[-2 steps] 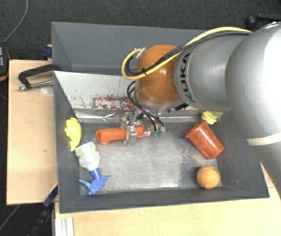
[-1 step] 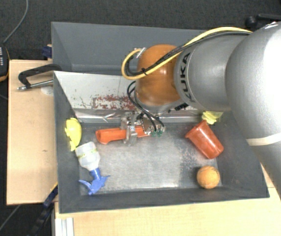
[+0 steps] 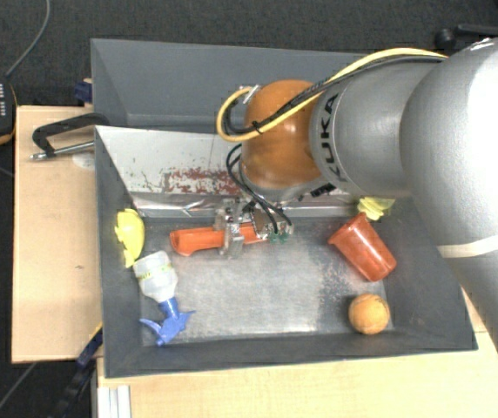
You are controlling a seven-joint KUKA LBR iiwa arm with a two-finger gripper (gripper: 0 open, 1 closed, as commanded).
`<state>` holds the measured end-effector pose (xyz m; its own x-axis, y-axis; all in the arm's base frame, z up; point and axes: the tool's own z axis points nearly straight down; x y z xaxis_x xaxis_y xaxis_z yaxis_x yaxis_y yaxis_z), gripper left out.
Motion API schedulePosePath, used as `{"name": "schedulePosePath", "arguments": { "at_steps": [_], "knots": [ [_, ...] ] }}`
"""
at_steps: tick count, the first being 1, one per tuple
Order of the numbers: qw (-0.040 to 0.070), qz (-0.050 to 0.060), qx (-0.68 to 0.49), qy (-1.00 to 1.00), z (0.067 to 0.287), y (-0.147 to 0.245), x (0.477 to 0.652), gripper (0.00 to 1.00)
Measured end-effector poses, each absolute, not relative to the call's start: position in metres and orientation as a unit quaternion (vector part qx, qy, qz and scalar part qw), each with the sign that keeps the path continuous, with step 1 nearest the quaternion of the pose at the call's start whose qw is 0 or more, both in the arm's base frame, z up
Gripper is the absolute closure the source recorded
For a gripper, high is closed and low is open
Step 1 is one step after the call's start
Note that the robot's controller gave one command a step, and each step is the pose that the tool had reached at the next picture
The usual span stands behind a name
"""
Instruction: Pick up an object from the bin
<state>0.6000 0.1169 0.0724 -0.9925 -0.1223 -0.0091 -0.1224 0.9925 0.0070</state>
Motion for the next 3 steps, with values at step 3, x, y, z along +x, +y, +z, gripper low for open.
{"name": "schedulePosePath", "arguments": {
  "at_steps": [3],
  "knots": [
    [0.007, 0.007, -0.011, 1.0, 0.0722, 0.1139, 0.6024, 1.0]
  ]
}}
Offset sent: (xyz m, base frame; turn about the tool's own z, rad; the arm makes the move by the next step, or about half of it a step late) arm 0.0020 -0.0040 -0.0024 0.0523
